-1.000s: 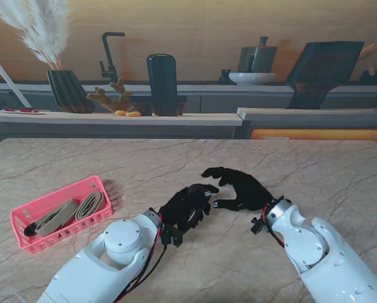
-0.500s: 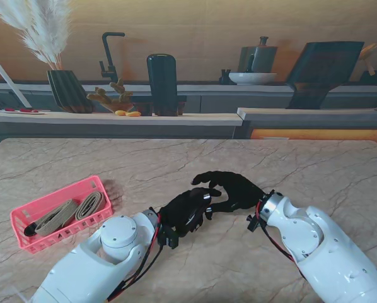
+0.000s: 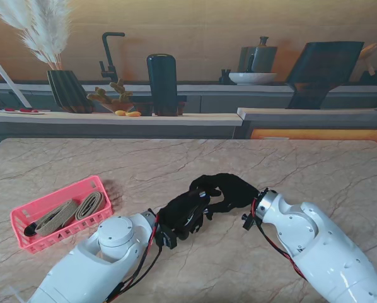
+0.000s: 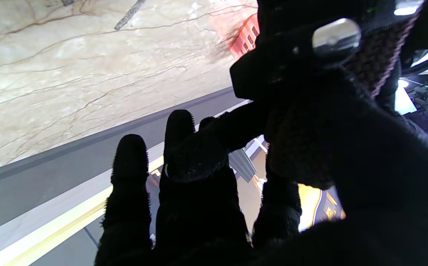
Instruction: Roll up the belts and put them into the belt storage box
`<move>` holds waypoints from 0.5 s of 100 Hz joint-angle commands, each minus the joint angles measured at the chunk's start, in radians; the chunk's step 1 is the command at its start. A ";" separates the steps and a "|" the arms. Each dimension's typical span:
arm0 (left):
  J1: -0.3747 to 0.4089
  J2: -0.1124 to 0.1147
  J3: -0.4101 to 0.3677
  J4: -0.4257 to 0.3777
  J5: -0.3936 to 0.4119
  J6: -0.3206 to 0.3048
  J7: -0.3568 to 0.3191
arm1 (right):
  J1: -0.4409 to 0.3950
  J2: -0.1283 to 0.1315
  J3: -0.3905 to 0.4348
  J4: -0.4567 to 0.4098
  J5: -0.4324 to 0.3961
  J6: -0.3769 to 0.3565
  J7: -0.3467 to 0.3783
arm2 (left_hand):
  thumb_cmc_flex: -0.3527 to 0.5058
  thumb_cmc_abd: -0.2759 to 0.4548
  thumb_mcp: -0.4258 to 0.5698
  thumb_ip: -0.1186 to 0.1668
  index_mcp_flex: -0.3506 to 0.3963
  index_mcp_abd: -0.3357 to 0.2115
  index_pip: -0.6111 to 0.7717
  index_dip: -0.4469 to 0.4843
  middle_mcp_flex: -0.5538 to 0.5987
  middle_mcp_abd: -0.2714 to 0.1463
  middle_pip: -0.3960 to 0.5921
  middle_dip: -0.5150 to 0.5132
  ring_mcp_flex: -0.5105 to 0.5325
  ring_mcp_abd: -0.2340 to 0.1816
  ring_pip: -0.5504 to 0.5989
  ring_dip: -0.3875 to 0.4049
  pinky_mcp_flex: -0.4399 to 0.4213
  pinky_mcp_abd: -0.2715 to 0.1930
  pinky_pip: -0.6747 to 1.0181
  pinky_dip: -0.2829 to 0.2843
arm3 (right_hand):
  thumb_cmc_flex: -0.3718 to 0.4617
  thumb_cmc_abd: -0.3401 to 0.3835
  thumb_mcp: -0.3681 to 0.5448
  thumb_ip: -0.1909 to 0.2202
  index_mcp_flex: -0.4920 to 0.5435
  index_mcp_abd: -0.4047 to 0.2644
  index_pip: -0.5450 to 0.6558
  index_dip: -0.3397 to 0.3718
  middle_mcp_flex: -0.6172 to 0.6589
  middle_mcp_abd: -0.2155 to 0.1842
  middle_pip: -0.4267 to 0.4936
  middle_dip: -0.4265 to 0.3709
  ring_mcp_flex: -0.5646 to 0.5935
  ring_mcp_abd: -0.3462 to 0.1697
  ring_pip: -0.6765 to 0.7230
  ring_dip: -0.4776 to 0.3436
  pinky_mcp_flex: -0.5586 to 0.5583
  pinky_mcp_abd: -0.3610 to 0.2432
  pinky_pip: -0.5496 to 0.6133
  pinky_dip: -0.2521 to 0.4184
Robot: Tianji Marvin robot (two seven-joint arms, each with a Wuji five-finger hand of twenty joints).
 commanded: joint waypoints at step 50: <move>0.040 -0.057 -0.024 -0.050 -0.043 -0.017 0.194 | -0.033 -0.057 -0.017 0.019 -0.029 0.055 -0.169 | 0.085 0.106 -0.261 0.029 -0.044 -0.039 -0.066 -0.018 -0.138 0.006 -0.289 -0.226 -0.143 0.076 0.008 0.121 -0.318 0.113 -0.143 0.204 | 0.136 -0.017 0.057 -0.109 0.429 -0.127 0.453 -0.190 0.421 -0.103 0.191 0.069 0.136 -0.049 0.253 0.128 0.072 -0.006 0.121 -0.018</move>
